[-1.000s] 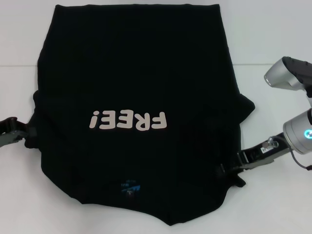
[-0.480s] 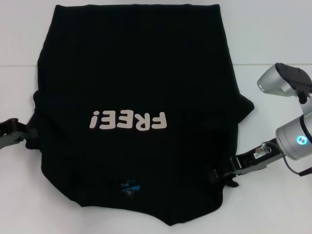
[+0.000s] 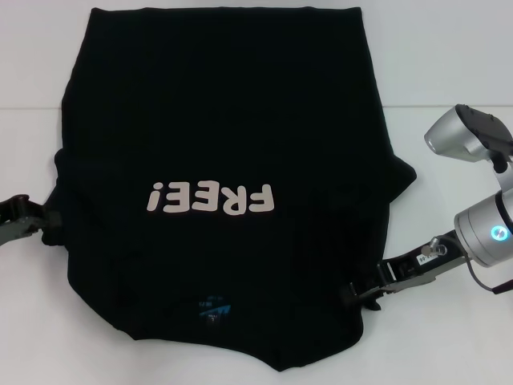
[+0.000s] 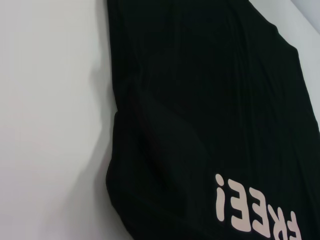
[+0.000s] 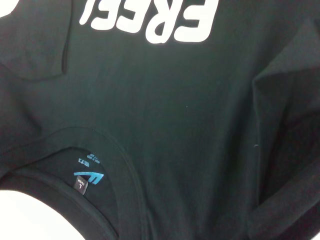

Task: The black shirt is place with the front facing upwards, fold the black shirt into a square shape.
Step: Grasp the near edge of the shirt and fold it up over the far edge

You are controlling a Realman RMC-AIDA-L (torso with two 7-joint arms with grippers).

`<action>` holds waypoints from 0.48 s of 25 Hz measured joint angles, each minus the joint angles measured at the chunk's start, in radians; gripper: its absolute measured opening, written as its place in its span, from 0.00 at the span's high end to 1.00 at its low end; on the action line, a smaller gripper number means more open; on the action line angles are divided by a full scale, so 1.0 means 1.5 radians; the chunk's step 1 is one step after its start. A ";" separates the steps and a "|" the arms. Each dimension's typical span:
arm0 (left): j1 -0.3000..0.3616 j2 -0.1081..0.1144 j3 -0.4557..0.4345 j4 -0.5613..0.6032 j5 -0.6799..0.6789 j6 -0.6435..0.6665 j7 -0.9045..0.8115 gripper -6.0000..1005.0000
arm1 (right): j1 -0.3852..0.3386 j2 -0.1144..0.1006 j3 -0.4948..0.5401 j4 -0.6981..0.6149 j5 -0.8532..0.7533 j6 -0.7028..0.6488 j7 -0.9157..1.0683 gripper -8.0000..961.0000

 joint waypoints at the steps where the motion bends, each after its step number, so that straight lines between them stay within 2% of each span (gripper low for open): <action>1: -0.001 0.000 0.000 0.000 0.000 0.000 0.000 0.97 | 0.000 0.000 0.001 -0.001 0.000 -0.001 -0.001 0.45; 8: -0.002 0.000 0.001 0.000 0.000 0.001 0.000 0.97 | -0.001 -0.003 0.004 -0.002 0.001 -0.008 -0.006 0.47; 12: -0.003 0.000 0.001 0.000 0.000 0.002 0.000 0.97 | 0.000 -0.003 0.005 -0.003 0.001 -0.008 -0.006 0.61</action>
